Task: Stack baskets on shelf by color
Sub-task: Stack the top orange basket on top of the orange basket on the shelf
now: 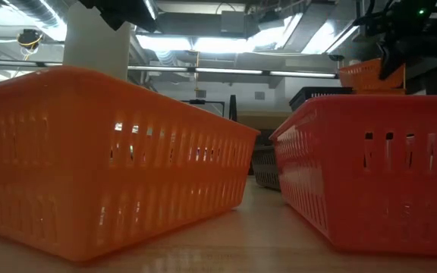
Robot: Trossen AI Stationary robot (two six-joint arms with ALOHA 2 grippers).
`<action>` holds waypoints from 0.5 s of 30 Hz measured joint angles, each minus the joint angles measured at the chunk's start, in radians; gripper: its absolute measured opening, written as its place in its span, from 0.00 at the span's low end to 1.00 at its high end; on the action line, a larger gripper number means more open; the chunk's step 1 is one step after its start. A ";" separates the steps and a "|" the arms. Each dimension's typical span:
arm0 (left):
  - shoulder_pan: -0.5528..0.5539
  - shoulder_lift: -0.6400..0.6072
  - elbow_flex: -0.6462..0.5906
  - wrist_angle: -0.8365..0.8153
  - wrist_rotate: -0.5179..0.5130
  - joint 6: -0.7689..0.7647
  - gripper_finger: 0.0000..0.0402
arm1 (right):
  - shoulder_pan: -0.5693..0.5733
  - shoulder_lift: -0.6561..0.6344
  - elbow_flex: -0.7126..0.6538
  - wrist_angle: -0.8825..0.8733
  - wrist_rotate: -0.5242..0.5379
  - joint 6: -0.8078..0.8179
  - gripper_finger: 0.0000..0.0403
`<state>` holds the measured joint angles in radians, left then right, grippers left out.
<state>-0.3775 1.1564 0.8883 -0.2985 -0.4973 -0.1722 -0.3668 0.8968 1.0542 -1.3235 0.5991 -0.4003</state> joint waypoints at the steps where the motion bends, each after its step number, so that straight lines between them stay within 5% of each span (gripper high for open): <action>1: 0.000 0.000 0.000 0.000 0.000 0.000 0.10 | 0.000 0.000 0.000 0.000 0.000 0.001 0.02; 7: 0.000 0.000 0.000 0.000 0.000 0.000 0.10 | 0.000 0.004 0.000 0.000 0.000 0.004 0.04; 15: 0.000 0.000 0.000 0.000 0.000 0.000 0.10 | 0.000 0.051 0.000 0.002 0.042 0.005 0.19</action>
<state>-0.3775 1.1564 0.8883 -0.2985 -0.4973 -0.1726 -0.3668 0.9479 1.0542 -1.3218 0.6412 -0.3949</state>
